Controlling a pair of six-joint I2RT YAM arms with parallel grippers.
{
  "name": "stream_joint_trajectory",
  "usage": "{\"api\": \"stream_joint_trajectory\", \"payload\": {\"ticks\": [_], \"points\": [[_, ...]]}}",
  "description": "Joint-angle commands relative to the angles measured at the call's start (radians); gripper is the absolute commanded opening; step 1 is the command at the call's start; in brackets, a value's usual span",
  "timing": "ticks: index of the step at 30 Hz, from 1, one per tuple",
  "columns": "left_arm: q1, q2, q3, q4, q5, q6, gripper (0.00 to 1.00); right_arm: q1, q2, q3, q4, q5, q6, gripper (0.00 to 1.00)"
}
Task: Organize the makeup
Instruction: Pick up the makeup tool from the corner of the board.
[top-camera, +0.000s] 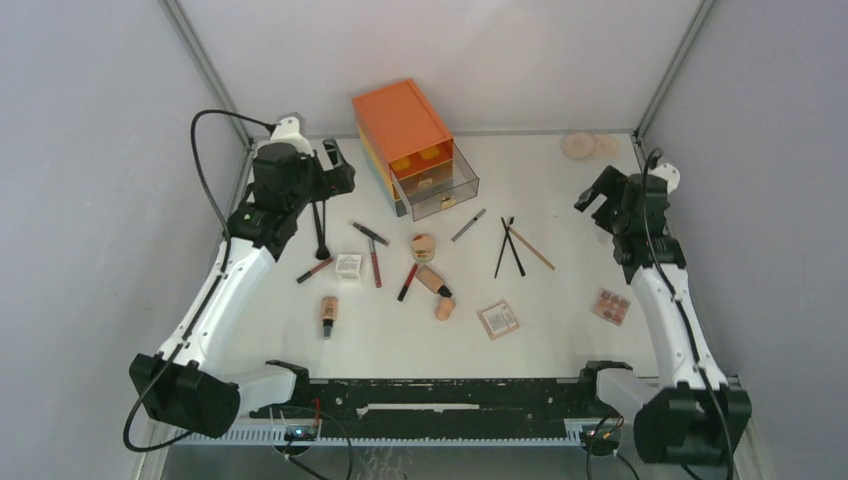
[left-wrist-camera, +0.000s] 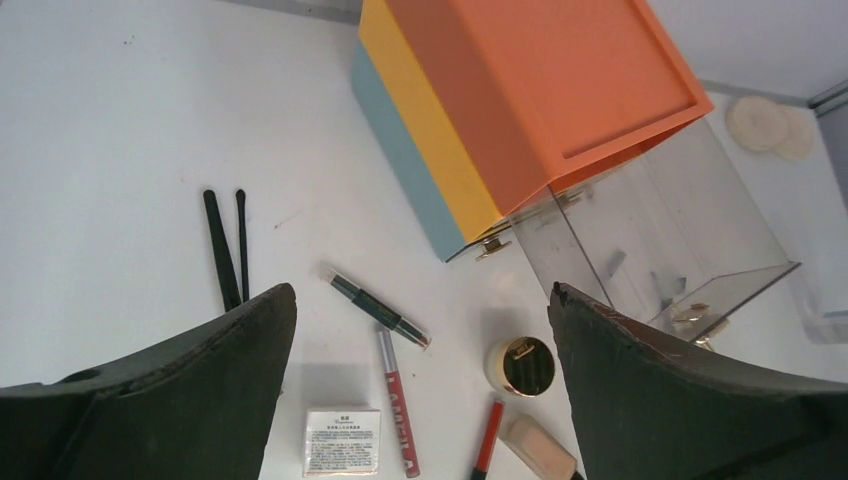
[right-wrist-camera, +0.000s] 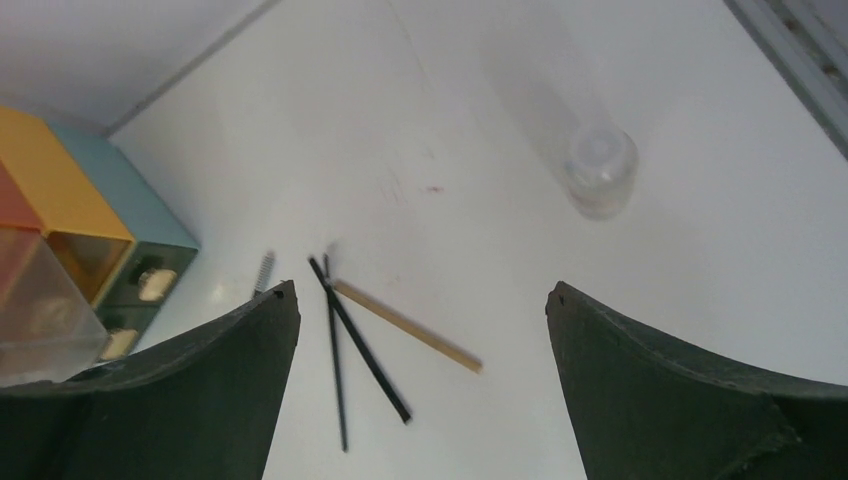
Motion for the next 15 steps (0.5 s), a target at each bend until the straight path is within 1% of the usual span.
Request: {"api": "stream_joint_trajectory", "payload": {"ticks": [1,3,5,8,11,15], "points": [[0.003,-0.072,0.001,0.020,0.037,-0.032,1.00,-0.006,0.148,0.137,0.142,-0.082,0.058,0.99],[0.006,-0.084,-0.003,0.019,0.037,-0.031,1.00,-0.006,0.250,0.218,0.141,-0.101,0.082,0.98],[0.007,-0.094,-0.005,0.016,0.037,-0.030,1.00,-0.005,0.359,0.304,0.113,-0.055,0.129,0.96],[0.008,-0.123,-0.023,0.052,0.097,-0.007,1.00,-0.009,0.534,0.423,0.108,-0.043,0.156,0.97],[0.009,-0.142,-0.041,0.083,0.139,0.027,1.00,-0.011,0.728,0.621,0.042,-0.029,0.154,0.97],[0.008,-0.134,-0.020,0.059,0.127,0.067,1.00,-0.016,0.947,0.822,0.012,-0.009,0.178,0.97]]}}
